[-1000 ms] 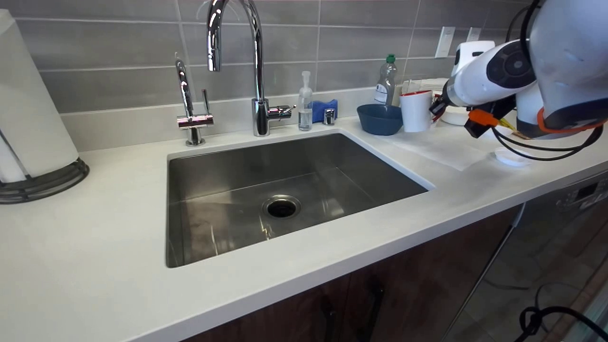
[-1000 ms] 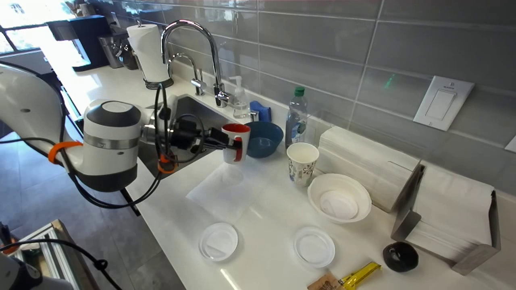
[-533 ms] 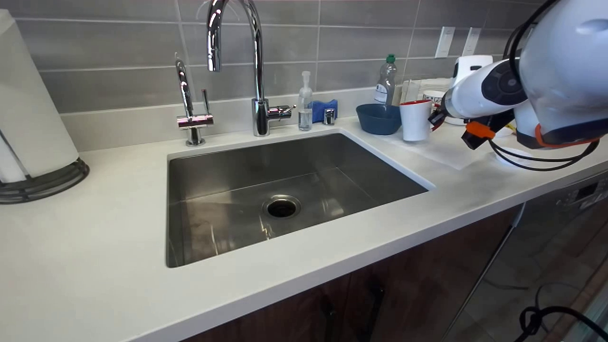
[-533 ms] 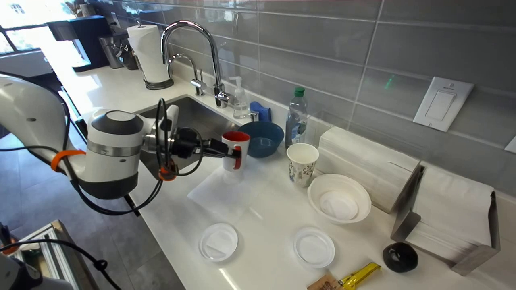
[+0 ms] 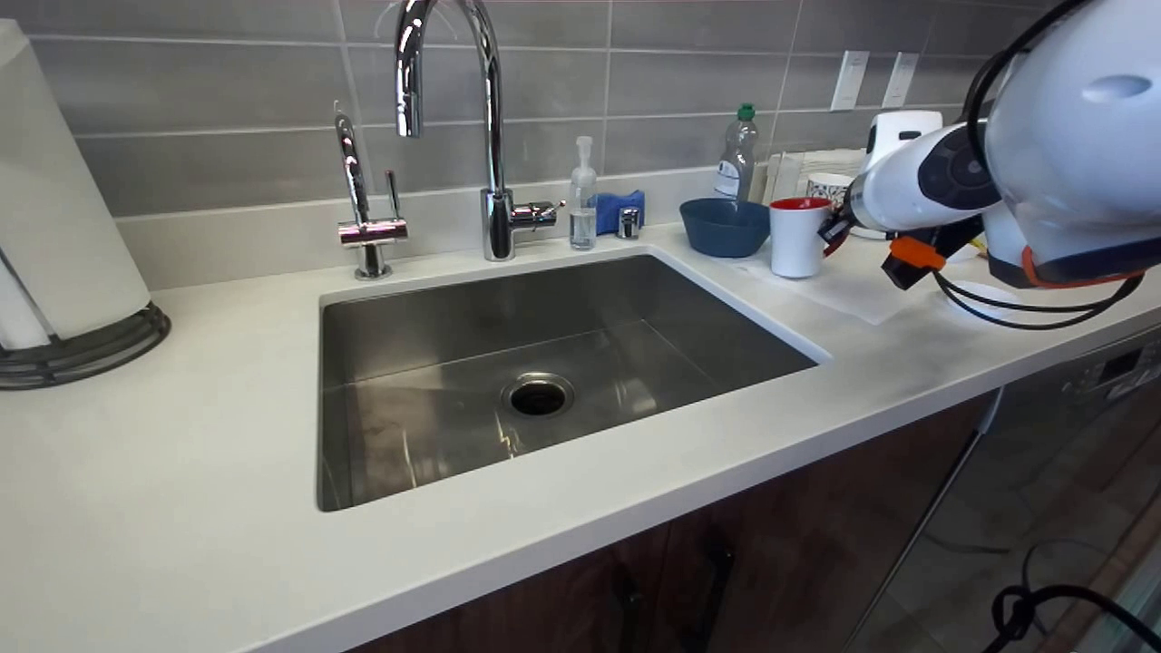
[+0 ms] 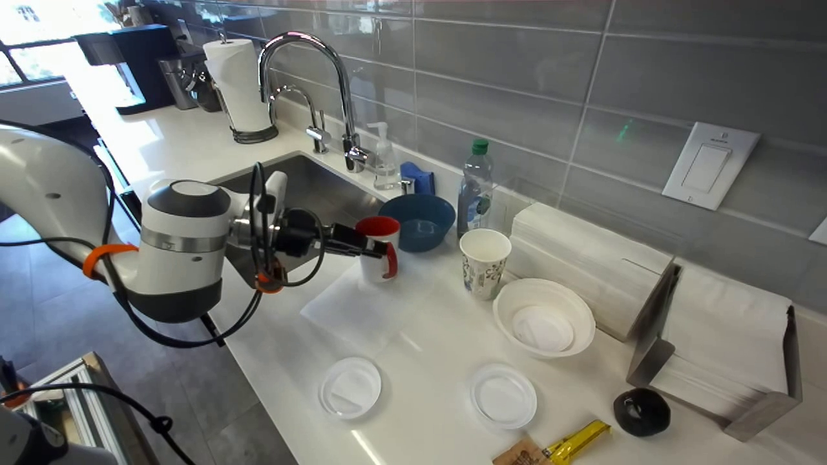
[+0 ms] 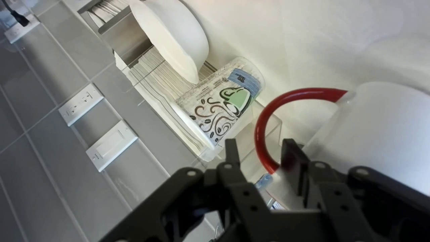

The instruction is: Pour the content in the red cup into the blue bowl

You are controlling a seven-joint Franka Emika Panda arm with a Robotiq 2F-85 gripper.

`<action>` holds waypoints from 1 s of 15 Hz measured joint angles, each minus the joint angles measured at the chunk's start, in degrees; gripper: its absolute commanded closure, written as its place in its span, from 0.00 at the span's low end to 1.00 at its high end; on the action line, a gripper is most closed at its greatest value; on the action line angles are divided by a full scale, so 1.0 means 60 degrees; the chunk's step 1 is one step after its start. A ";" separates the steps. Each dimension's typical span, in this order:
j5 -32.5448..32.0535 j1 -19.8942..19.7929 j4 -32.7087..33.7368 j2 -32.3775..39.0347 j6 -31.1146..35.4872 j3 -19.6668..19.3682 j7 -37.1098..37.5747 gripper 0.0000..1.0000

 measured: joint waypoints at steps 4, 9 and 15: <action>-0.0004 -0.0002 -0.0015 -0.0009 0.0002 -0.0176 0.0013 0.02; -0.0226 -0.0015 -0.0014 0.0028 0.0359 -0.0560 0.0017 0.00; -0.1108 -0.0399 -0.0017 0.0292 0.1182 -0.0815 0.0025 0.00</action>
